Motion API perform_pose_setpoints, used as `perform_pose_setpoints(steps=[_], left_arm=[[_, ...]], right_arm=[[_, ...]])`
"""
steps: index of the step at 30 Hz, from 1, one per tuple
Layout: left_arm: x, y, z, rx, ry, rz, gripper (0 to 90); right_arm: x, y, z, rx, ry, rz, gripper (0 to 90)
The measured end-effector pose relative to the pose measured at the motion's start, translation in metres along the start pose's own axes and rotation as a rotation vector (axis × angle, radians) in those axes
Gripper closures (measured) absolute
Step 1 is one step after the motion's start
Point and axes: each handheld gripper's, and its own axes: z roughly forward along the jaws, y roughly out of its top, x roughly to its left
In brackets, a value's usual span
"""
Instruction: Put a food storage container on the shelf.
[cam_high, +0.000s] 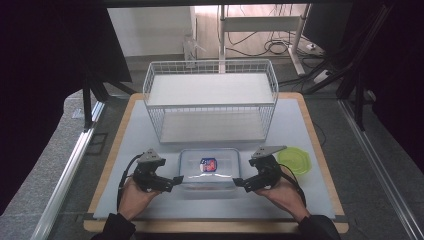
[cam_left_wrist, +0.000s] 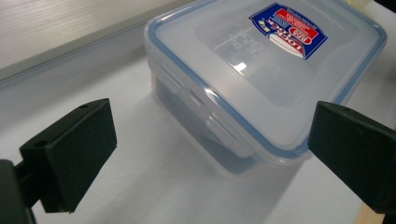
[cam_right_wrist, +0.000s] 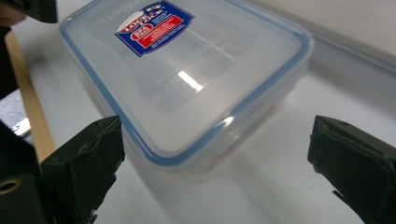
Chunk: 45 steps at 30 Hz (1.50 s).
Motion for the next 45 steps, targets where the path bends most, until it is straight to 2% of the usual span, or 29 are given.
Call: perform_pose_setpoints(steps=[4, 6, 8, 12, 13, 16, 19, 22, 24, 27, 28, 29, 31, 36, 41, 45], left_arm=[[0.007, 0.005, 0.014, 0.041, -0.062, -0.018, 0.4], [0.012, 0.007, 0.023, 0.045, -0.128, -0.057, 0.0], [0.015, 0.009, 0.031, 0.057, -0.183, -0.074, 0.0], [0.015, 0.013, 0.041, 0.084, -0.240, -0.105, 0.0], [0.016, 0.013, 0.042, 0.080, -0.239, -0.128, 0.0], [0.014, 0.013, 0.040, 0.099, -0.239, -0.114, 0.0], [0.010, 0.012, 0.038, 0.109, -0.231, -0.114, 0.2], [0.005, 0.012, 0.032, 0.110, -0.212, -0.095, 2.8], [-0.001, 0.010, 0.025, 0.091, -0.187, -0.062, 6.7], [-0.006, 0.005, 0.016, 0.073, -0.168, -0.043, 14.9], [-0.009, 0.003, 0.013, 0.061, -0.159, -0.045, 16.5], [-0.009, 0.001, 0.010, 0.040, -0.155, -0.066, 21.0], [-0.009, -0.003, 0.004, 0.007, -0.161, -0.086, 28.6], [-0.009, -0.016, -0.006, -0.053, -0.188, -0.134, 40.9], [-0.012, -0.024, -0.010, -0.082, -0.189, -0.154, 45.6], [-0.015, -0.021, -0.011, -0.073, -0.173, -0.158, 45.8]], right_arm=[[-0.004, 0.006, 0.012, 0.035, 0.040, 0.072, 5.2], [-0.007, 0.009, 0.019, 0.048, 0.056, 0.106, 4.9], [-0.011, 0.010, 0.026, 0.063, 0.074, 0.147, 3.3], [-0.018, 0.012, 0.036, 0.084, 0.145, 0.220, 4.2], [-0.019, 0.013, 0.038, 0.090, 0.161, 0.231, 3.9], [-0.018, 0.015, 0.041, 0.101, 0.158, 0.242, 4.3], [-0.020, 0.014, 0.034, 0.088, 0.158, 0.252, 13.1], [-0.019, 0.011, 0.028, 0.089, 0.168, 0.263, 18.3], [-0.015, 0.009, 0.024, 0.089, 0.165, 0.240, 21.9], [-0.008, 0.004, 0.015, 0.079, 0.157, 0.209, 28.8], [-0.008, 0.002, 0.012, 0.065, 0.158, 0.215, 32.2], [-0.008, 0.000, 0.010, 0.049, 0.164, 0.222, 36.3], [-0.009, -0.003, 0.005, 0.030, 0.181, 0.229, 42.5], [-0.008, -0.009, -0.003, -0.004, 0.203, 0.233, 49.8], [-0.006, -0.010, -0.004, -0.018, 0.204, 0.226, 51.3], [-0.005, -0.011, -0.004, -0.026, 0.201, 0.236, 51.7]])
